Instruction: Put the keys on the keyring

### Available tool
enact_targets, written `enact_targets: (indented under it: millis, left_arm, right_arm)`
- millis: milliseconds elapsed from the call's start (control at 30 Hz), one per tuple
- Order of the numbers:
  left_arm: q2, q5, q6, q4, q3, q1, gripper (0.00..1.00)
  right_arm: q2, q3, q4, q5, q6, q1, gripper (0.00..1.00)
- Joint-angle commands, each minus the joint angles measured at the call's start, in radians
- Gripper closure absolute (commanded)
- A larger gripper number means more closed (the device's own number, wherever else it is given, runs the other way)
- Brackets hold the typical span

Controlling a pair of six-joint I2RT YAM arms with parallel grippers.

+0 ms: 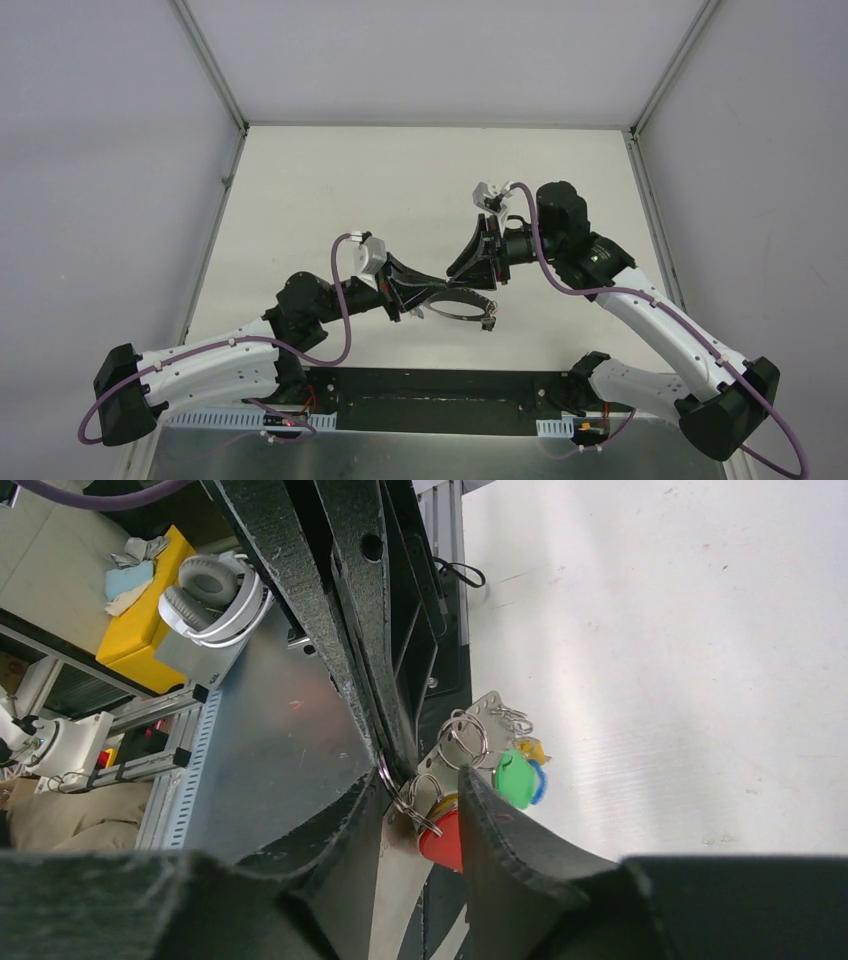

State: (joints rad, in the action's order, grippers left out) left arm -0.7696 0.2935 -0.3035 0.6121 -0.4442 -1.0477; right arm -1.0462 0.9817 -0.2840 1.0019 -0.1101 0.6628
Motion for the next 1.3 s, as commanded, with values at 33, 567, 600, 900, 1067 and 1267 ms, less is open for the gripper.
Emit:
enact_targets:
  millis: [33, 567, 600, 900, 1067, 1267]
  left_arm:
    - [0.021, 0.016, -0.016, 0.127, -0.028, -0.006, 1.00]
    - [0.047, -0.005, 0.024, -0.063, -0.078, -0.007, 0.78]
    - [0.057, -0.014, 0.034, -0.103, -0.089, -0.006, 0.69]
    - [0.097, -0.089, 0.152, -0.557, -0.225, -0.007, 0.38]
    - [0.005, -0.076, 0.216, -0.751, -0.324, -0.007, 0.38]
    - [-0.103, 0.035, 0.275, -0.731, -0.367, -0.008, 0.38]
  right_arm:
    - [0.023, 0.016, -0.014, -0.047, 0.031, -0.012, 0.77]
    - [0.028, 0.032, -0.039, 0.017, 0.042, -0.017, 1.00]
    - [0.023, 0.044, -0.070, 0.009, 0.057, -0.016, 1.00]
    - [-0.049, 0.183, -0.454, -0.127, 0.283, -0.014, 1.00]
    - [-0.089, 0.261, -0.608, -0.225, 0.342, -0.001, 1.00]
    - [-0.152, 0.354, -0.758, -0.334, 0.390, 0.051, 1.00]
